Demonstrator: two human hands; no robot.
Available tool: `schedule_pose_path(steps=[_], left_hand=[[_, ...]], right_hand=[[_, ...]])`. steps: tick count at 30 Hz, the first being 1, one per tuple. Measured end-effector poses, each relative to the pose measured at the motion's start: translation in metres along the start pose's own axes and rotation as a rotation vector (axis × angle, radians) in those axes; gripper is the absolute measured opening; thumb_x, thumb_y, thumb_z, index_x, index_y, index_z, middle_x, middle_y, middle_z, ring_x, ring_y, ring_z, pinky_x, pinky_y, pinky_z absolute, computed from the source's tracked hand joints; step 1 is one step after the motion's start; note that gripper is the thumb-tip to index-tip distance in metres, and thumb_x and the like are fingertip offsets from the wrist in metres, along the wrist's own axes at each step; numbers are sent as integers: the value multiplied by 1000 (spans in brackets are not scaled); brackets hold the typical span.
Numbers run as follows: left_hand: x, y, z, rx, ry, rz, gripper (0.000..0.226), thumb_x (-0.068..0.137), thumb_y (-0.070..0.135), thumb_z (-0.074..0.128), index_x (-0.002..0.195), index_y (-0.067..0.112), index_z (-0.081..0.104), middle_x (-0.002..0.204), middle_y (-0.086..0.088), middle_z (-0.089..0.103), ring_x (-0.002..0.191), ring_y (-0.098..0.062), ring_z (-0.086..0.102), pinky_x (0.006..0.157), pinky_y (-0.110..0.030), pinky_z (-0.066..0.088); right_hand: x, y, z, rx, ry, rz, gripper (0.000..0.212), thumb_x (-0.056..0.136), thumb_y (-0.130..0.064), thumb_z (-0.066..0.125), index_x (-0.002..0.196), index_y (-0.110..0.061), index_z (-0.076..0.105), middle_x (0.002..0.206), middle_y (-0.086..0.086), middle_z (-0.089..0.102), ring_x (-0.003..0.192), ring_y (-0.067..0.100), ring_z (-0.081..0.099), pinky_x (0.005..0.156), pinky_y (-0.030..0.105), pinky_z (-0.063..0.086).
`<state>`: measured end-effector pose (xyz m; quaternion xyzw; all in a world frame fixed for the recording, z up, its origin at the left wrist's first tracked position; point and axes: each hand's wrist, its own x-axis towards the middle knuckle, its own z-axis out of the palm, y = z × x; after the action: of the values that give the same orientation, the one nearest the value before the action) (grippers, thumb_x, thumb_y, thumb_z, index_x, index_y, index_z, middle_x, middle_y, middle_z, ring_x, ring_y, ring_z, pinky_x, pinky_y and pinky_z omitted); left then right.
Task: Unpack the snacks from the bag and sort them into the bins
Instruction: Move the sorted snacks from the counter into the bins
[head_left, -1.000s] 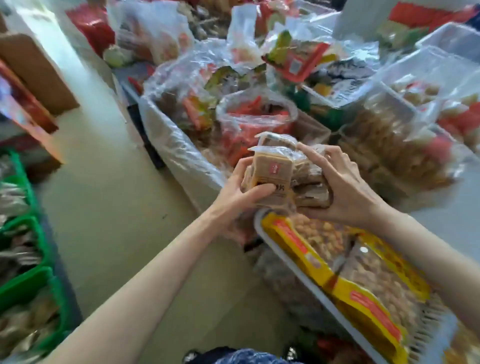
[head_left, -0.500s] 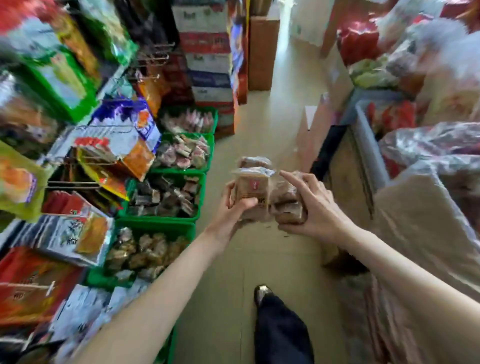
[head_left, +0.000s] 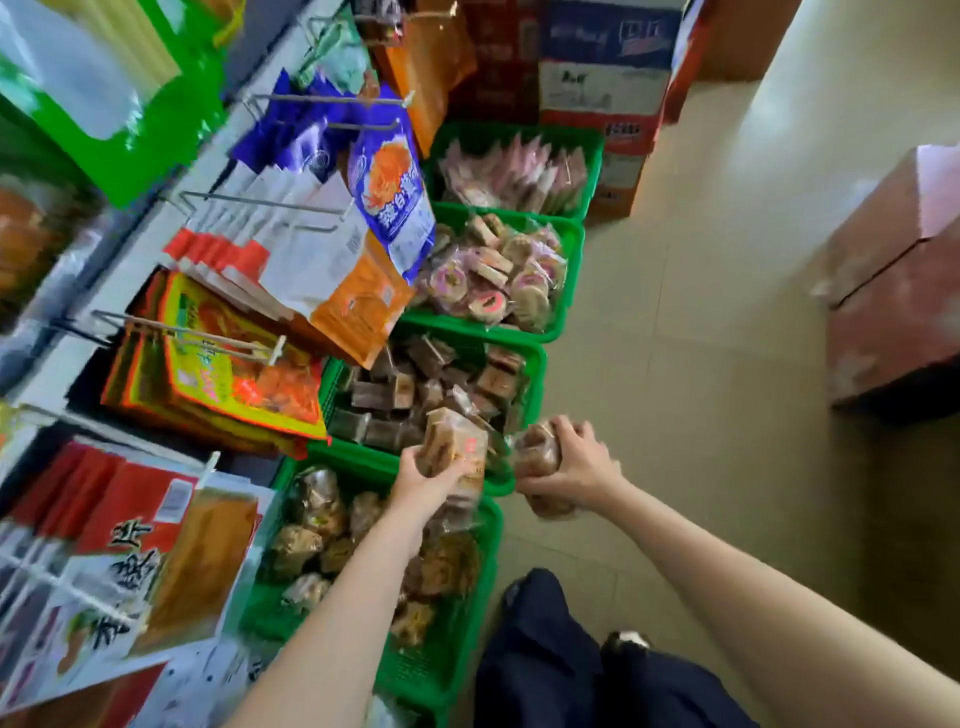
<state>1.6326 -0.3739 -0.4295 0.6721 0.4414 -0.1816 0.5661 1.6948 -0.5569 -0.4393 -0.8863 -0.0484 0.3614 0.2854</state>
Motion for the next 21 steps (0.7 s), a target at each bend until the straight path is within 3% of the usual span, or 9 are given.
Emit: schedule_pose_path(steps=[7,11,13,16,21], left_hand=[[193,-40,4,48,142,-74,71,80,30,72,138,18,33,135,-9,48,122,-30,46,105,-43,38],[266,-48,9,-82,258,-14,66,82,25,71,137,17,35,133,-10,50,119,-28,49,100,-39,41],[278,-49,7,-111,283,-7,76,82,25,72,143,23,28,141,-9,44,125,-29,45,102,-40,39],[266,-42,-1,36,291,-31,84,86,22,67,150,28,13,153,-7,26,137,-28,32,108,-39,29],[181,-5,-5,355,217,-78,72,93,21,55,151,20,13,153,-8,27,136,-29,33,103,-34,33]], right_hand=[[200,-21,68,39,76,-49,94,68,-55,74,142,-29,23,142,10,26,129,40,32,106,52,29],[285,-43,99,97,116,-82,90,74,-51,71,144,-27,20,144,13,22,131,41,27,106,52,26],[304,-49,108,149,23,-94,91,76,-48,71,146,-28,16,147,15,17,133,41,24,108,48,26],[300,-49,104,54,-136,-98,85,82,-43,67,147,-27,16,151,16,13,135,43,23,107,46,27],[228,-34,52,-33,-69,46,64,89,-41,56,142,-19,26,139,20,32,128,44,33,104,46,33]])
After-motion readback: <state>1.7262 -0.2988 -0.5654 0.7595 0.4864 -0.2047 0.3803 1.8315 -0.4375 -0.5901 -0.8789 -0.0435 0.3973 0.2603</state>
